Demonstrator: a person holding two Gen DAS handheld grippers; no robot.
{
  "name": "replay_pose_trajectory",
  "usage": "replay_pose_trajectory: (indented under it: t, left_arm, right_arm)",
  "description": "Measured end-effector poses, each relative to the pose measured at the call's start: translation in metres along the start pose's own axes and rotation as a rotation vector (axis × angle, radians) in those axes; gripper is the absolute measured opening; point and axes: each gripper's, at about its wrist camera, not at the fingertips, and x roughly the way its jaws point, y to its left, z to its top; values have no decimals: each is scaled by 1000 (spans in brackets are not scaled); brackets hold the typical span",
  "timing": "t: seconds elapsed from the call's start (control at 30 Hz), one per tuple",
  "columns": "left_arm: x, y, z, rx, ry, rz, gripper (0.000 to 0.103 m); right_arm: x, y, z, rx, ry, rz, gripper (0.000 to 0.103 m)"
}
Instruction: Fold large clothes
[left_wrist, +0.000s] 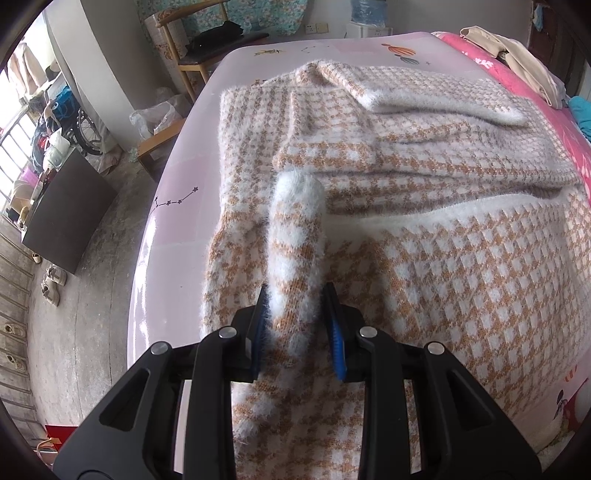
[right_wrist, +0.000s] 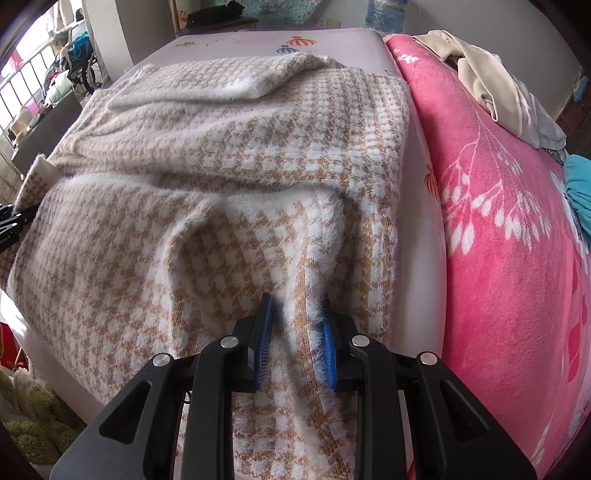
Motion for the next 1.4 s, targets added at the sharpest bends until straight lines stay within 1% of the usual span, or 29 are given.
replay_pose_trajectory:
  t: [0.2,0.5,0.77,0.93,1.07,1.23,1.4]
  left_arm:
    - [0,2,-1,-20,-8,-18,28]
    - [-1,10,-4,-12,-25,-60,28]
    - [-1,17,-5,-17,-28,-104,28]
    - [-1,17,-5,5,-25,-101,28]
    - [-1,16,-3,14,-16,-99,28]
    - [-1,10,-4,11,-19,-67,28]
    - [-1,4,-2,-16,-15,-40,26]
  right_arm:
    - [3,-2,5,1,22,-4,24]
    - [4,4,11,-3,49,-48,24]
    - [4,8,10,32,43,-77,24]
    - [3,10,8,41,33,-85,24]
    - [2,9,6,53,21,-72,24]
    - [2,4,4,45,8,-52,24]
    - [2,4,5,-2,20,-41,24]
